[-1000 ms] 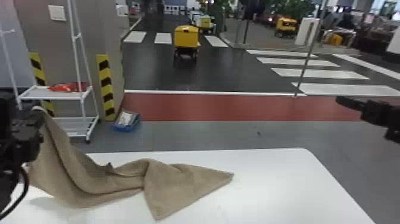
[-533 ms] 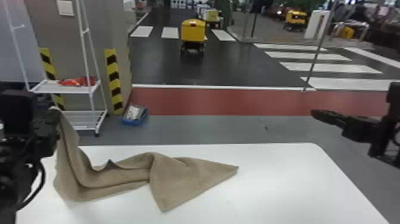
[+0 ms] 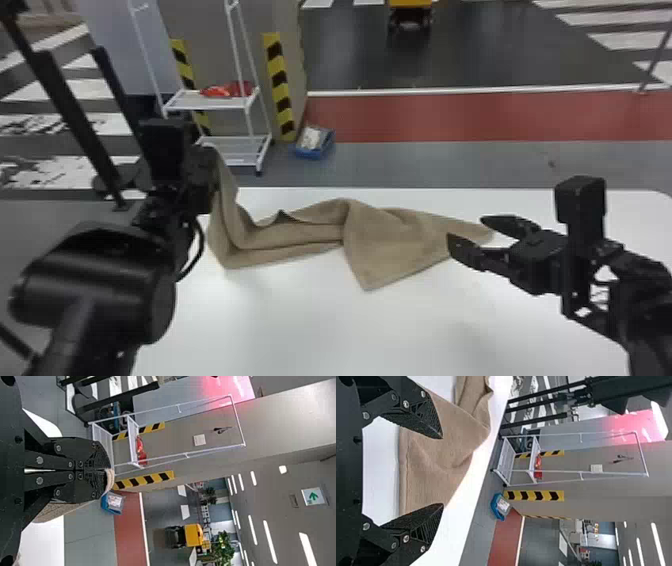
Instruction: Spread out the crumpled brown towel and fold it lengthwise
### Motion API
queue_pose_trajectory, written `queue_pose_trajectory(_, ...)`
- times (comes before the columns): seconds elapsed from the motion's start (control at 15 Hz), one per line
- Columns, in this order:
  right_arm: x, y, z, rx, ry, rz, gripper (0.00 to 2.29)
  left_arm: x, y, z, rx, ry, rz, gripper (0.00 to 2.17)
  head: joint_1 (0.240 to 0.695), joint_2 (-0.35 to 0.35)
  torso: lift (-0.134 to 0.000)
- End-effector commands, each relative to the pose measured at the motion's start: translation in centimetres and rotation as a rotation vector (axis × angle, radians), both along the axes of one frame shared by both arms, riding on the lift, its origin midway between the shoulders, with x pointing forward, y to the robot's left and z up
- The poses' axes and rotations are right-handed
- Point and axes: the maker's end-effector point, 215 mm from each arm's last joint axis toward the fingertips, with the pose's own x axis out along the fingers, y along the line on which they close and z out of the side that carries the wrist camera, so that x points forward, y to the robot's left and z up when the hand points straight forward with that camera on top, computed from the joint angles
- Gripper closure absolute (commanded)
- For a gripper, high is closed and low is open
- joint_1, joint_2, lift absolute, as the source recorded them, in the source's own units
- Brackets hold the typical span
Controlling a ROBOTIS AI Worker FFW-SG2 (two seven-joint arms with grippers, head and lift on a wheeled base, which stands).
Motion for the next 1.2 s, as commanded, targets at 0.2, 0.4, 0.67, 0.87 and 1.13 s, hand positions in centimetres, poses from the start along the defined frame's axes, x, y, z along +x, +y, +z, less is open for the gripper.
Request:
queue_pose_trajectory(0.2,-3.1,11.0,-3.5,-0.074,-0.099,0.116,0.32,-0.6,-0.4,-1.0,-0.006,0.012,-0.006,1.42,0.638,0.247,-0.124)
queue_pose_trajectory(0.4,-3.3,13.4,-5.6,-0.150,-0.109,0.108,0.34,-0.7,-0.8,-1.3,-0.007,0.017,-0.016,1.42,0.651,0.294,-0.124)
queue_pose_trajectory(0.67,-1.7,15.0,-6.8,-0.124,-0.008,0.109,0.41,-0.6,-1.2,-1.3,-0.001,0.019,-0.023,1.42,0.659,0.320,-0.124)
queue_pose_trajectory(0.87,-1.2,15.2,-8.5,-0.140,0.090,0.104,0.41,-0.6,-1.1,-1.4,0.002,0.021,-0.021,1.42,0.662,0.323,-0.124)
queue_pose_trajectory(1.13,-1.6,15.1,-9.8,-0.189,0.185,0.100,0.48,-0.6,-1.1,-1.4,0.003,0.021,-0.020,1.42,0.676,0.329,-0.124)
